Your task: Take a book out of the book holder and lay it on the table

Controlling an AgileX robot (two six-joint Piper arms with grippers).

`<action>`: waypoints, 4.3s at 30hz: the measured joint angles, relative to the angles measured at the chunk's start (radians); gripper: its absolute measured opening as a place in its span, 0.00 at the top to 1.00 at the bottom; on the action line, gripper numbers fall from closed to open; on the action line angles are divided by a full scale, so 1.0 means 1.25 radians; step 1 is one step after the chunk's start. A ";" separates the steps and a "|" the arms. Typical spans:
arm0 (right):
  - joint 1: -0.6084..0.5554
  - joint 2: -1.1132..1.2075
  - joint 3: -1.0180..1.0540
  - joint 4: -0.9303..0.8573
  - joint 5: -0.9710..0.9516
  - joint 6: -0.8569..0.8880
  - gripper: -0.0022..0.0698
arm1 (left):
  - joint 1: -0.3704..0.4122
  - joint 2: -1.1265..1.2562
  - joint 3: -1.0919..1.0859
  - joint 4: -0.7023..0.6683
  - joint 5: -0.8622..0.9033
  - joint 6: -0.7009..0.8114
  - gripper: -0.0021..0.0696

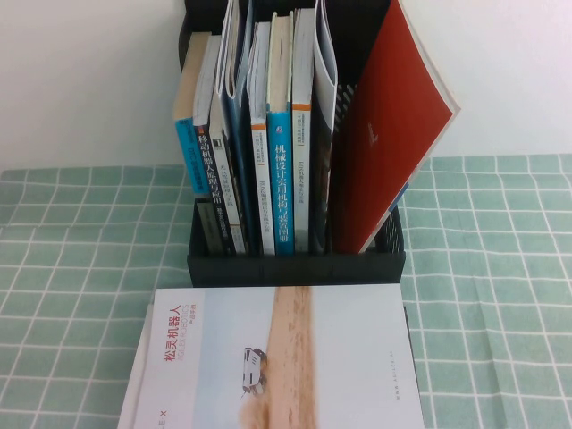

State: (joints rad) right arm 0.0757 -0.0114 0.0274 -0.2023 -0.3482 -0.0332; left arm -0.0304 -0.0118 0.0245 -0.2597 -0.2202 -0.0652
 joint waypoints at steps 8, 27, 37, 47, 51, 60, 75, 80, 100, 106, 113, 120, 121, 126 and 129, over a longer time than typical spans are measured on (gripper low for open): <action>0.000 0.000 -0.026 0.040 0.059 -0.002 0.97 | 0.000 0.000 -0.059 0.025 0.125 -0.076 0.97; 0.000 0.209 -0.256 0.064 0.327 0.027 0.97 | 0.000 0.445 -0.554 -0.311 0.486 0.438 0.97; 0.000 0.414 -0.262 -0.154 0.015 0.206 0.97 | -0.025 0.666 -0.631 -0.840 0.628 0.906 0.97; 0.000 0.665 -0.264 -0.557 -0.285 0.531 0.97 | -0.393 0.825 -0.674 -0.869 0.314 0.971 0.97; 0.000 0.733 -0.264 -0.553 -0.290 0.495 0.97 | -0.629 0.920 -0.713 -0.974 0.003 1.089 0.97; 0.000 0.807 -0.269 -0.530 -0.345 0.465 0.97 | -0.822 1.236 -0.968 -1.193 -0.192 1.391 0.97; 0.000 0.810 -0.270 -0.498 -0.358 0.424 0.97 | -0.761 1.455 -1.181 -1.201 -0.150 1.389 0.97; 0.000 0.813 -0.270 -0.494 -0.361 0.410 0.97 | -0.707 1.461 -1.183 -1.201 -0.142 1.347 0.97; 0.056 1.097 -0.336 -0.460 -0.600 0.404 0.56 | -0.663 1.466 -1.185 -1.201 -0.110 1.327 0.97; 0.125 1.289 -0.468 -0.370 -0.601 0.328 0.43 | -0.663 1.466 -1.185 -1.201 -0.110 1.329 0.97; 0.141 1.483 -0.560 -0.262 -0.628 0.271 0.41 | -0.663 1.466 -1.185 -1.201 -0.110 1.329 0.97; 0.163 1.543 -0.625 -0.227 -0.628 0.273 0.41 | -0.663 1.466 -1.185 -1.201 -0.110 1.329 0.97; 0.171 1.543 -0.629 -0.227 -0.628 0.275 0.41 | -0.663 1.466 -1.185 -1.201 -0.110 1.329 0.97; 0.191 1.543 -0.635 -0.267 -0.626 0.294 0.41 | -0.663 1.466 -1.185 -1.201 -0.118 1.327 0.97; 0.198 1.543 -0.635 -0.318 -0.631 0.328 0.41 | -0.663 1.466 -1.185 -1.201 -0.115 1.327 0.97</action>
State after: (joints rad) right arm 0.3233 1.9180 -0.7670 -0.6002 -1.1371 0.3767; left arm -0.8590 1.8204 -1.4565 -1.7609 -0.3634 1.5933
